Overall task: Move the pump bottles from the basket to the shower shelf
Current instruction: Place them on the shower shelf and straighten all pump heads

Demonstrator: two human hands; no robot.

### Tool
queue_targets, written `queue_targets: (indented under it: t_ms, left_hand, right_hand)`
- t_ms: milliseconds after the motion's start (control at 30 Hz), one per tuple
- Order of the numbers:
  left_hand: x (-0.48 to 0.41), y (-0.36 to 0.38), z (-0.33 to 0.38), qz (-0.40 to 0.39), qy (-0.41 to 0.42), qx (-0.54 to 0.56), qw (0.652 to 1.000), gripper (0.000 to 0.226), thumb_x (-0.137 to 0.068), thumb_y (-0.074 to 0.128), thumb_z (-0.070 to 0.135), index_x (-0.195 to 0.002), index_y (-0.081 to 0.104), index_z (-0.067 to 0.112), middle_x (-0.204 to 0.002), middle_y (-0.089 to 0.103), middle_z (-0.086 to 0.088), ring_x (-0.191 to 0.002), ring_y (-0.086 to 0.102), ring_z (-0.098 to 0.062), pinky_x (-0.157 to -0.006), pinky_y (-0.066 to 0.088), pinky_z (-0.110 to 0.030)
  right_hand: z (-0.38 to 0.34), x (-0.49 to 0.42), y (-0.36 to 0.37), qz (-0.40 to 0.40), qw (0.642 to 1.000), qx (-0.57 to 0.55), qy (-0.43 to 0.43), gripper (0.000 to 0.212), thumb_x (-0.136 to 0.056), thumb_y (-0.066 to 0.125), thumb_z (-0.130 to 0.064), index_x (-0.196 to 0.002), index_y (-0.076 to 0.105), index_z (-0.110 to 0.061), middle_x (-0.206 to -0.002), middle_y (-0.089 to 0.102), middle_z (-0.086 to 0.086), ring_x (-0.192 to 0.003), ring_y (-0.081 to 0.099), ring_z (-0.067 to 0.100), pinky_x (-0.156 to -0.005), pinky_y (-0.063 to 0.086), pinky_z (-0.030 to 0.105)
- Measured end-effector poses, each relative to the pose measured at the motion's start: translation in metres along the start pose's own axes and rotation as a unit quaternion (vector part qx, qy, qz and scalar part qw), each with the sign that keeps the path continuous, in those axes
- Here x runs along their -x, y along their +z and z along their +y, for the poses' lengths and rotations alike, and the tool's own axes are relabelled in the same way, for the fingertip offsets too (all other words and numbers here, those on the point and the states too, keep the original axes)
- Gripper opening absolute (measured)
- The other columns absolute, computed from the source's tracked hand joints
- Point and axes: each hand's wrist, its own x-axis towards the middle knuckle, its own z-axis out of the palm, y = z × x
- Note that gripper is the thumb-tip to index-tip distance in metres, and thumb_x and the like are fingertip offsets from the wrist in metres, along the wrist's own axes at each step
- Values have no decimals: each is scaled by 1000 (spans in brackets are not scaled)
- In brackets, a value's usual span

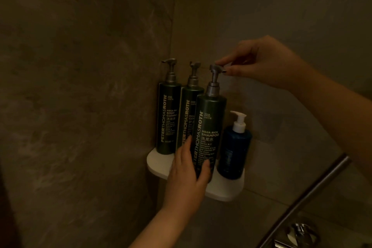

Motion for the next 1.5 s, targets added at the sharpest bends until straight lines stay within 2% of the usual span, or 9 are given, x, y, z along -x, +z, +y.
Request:
queue_targets:
  t_ms: [100,333,500,733,867,1000,1200,1400,1500]
  left_hand:
    - [-2,0,-1,-4,7,7,1000,68,-88,49,49,-131,-3,56,-142,23,21,-127,21,8,-103,25,-20]
    - [-3,3,1,49,2,-28,998,74,-80,53,53,-138,8,43,-138,27,12,-122,24,4,-104,31,-27]
    - [-6,6,3,88,-11,-57,994,81,-79,63,46,-143,16,28,-134,31,6,-118,22,3,-102,34,-28]
    - [-9,9,7,103,-8,-84,991,82,-80,66,42,-144,20,21,-135,34,0,-119,23,-1,-101,30,-24]
    - [-10,10,8,106,-13,-86,991,82,-80,67,41,-144,20,21,-134,35,-1,-123,30,-9,-101,29,-24]
    - [-10,11,8,108,-10,-86,990,81,-80,67,40,-143,22,18,-133,36,-2,-124,32,-13,-101,29,-26]
    - [-10,10,7,104,-8,-81,991,82,-80,66,42,-144,20,19,-135,34,-2,-125,31,-11,-103,28,-25]
    - [-10,10,6,104,-6,-78,992,81,-80,65,43,-143,21,20,-133,35,-1,-123,31,-10,-101,29,-25]
    - [-10,10,6,103,-9,-76,992,81,-80,66,43,-143,20,21,-133,34,0,-122,29,-8,-102,30,-25]
  right_hand:
    - [1,0,1,7,1000,-11,2,26,-79,70,-13,-103,69,-22,-81,64,-17,-77,62,-4,-75,49,9]
    - [6,-1,6,16,999,-27,7,29,-79,71,-13,-107,70,-15,-85,65,-13,-80,62,4,-76,50,15]
    - [5,-6,10,24,1000,-10,1,27,-78,72,-14,-106,71,-13,-75,60,-18,-70,58,-10,-65,42,6]
    - [6,-9,14,38,999,17,6,27,-78,72,-18,-104,72,-14,-75,59,-17,-66,56,-8,-63,41,6]
    - [6,-9,16,56,998,29,17,25,-78,73,-21,-102,72,-20,-75,58,-17,-68,57,-2,-63,43,9]
    - [3,-7,17,66,997,39,21,22,-78,72,-22,-100,71,-25,-81,62,-13,-75,60,9,-68,49,20]
    - [0,-7,20,75,995,63,25,19,-80,72,-22,-99,72,-23,-76,57,-18,-70,56,4,-67,47,17]
    - [-2,-4,21,83,995,44,39,20,-79,71,-25,-100,72,-23,-80,59,-14,-77,60,12,-73,52,30]
    - [-2,-3,23,91,994,42,52,21,-81,70,-23,-102,71,-25,-84,60,-17,-80,62,11,-75,54,30]
